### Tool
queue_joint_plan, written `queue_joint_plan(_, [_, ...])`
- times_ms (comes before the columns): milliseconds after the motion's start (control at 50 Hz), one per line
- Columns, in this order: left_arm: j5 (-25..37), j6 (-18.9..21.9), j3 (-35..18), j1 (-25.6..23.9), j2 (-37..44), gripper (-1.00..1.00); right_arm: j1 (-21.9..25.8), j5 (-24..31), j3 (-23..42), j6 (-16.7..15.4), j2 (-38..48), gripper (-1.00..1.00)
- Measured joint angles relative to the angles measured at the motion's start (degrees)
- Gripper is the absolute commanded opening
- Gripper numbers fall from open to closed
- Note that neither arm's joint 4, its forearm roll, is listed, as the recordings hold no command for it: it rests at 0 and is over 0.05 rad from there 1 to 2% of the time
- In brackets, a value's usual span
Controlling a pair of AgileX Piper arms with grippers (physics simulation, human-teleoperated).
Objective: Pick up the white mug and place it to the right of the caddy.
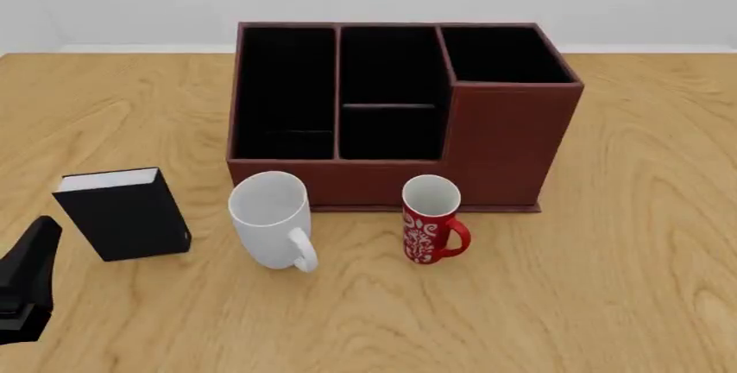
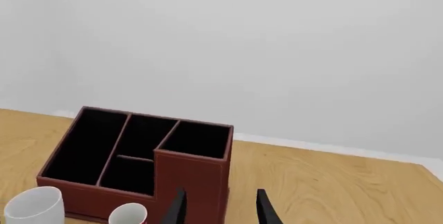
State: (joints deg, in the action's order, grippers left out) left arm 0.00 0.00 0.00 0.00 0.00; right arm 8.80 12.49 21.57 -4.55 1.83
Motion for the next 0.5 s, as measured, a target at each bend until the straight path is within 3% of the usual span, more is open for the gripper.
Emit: queue_joint_plan(500, [0.0, 0.0, 0.0, 0.0, 0.0, 1.0, 6.84, 0.97, 13.66, -5.52, 10.52, 1.0])
